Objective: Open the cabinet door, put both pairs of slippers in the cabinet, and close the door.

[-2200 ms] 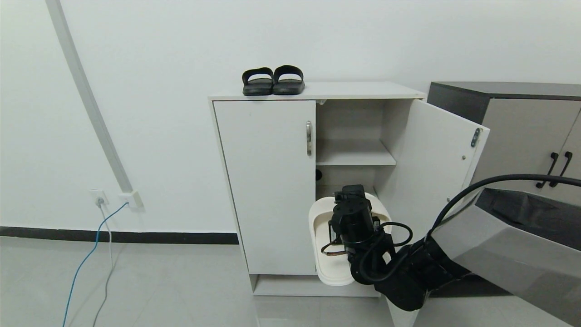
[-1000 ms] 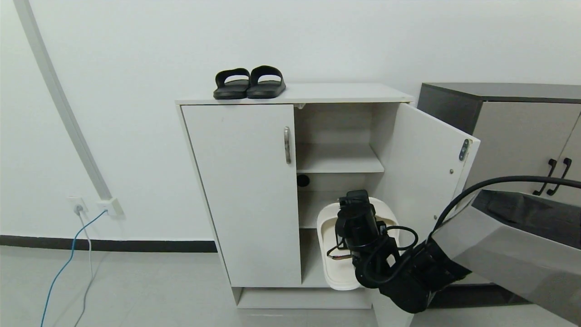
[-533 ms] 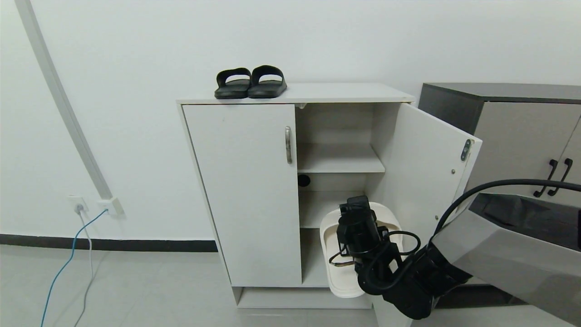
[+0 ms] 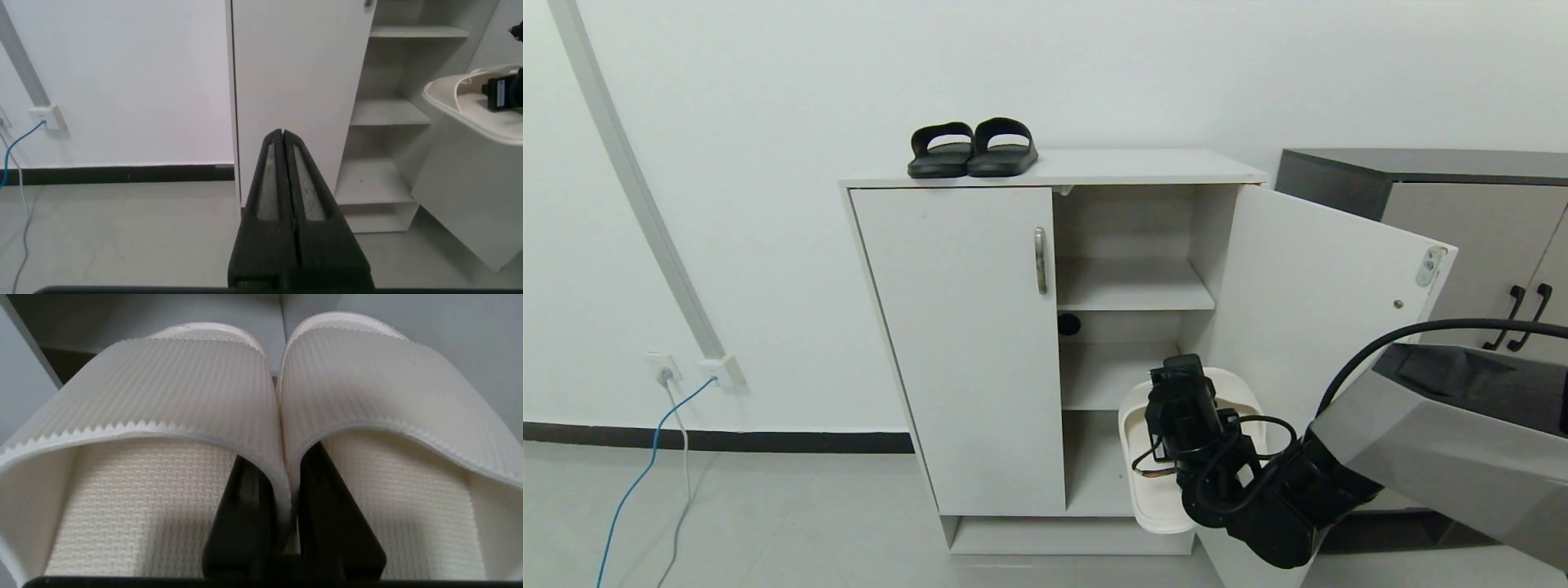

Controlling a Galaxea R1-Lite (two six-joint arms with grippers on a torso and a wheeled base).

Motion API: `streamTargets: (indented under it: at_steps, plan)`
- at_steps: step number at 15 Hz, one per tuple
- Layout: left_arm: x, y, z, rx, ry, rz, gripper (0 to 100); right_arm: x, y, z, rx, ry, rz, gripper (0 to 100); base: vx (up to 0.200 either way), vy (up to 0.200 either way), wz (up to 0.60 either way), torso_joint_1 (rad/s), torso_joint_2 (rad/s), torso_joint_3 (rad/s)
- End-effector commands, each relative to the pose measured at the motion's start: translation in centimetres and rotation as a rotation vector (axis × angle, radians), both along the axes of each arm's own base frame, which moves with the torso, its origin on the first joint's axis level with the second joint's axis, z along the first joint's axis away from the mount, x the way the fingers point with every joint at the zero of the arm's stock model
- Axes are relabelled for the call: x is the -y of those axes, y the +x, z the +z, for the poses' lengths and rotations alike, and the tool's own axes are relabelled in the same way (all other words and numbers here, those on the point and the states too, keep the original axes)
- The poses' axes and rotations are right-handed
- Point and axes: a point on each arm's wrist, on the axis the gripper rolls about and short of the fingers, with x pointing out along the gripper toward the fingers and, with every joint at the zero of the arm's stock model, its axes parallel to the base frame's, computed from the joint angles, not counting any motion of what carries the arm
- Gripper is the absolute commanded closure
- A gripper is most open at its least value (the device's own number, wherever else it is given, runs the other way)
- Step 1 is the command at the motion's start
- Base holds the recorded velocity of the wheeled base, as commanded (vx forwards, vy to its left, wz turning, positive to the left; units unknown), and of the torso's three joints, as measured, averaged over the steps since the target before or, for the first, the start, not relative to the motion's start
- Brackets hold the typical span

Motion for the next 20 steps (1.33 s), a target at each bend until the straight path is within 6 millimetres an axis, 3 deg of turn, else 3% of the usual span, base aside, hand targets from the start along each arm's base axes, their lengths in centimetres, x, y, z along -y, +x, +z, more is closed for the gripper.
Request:
streamTargets:
  at_steps: [1,6,12,17,20]
  plan:
    - [0.0,0.0,0.0,0.000,0.000,0.000,100,0.0,0.0,0.1,0.002,0.002,-0.001,100,0.000,0.000,0.00,0.000,0.00,0.000]
    - [0.0,0.0,0.0,0.000,0.000,0.000,100,-0.6,-0.2,0.1,0.008,0.012,0.017,100,0.000,0.000,0.00,0.000,0.00,0.000]
    - [0.0,0.0,0.0,0.000,0.001,0.000,100,-4.2,0.5,-0.9,0.081,0.128,0.123,100,0.000,0.000,0.00,0.000,0.00,0.000]
    - [0.0,0.0,0.0,0.000,0.003,0.000,100,-4.2,0.4,-2.8,0.044,0.108,0.123,100,0.000,0.000,0.00,0.000,0.00,0.000]
    - [0.0,0.0,0.0,-0.001,0.003,0.000,100,-4.0,0.3,-2.8,0.046,0.107,0.117,100,0.000,0.000,0.00,0.000,0.00,0.000]
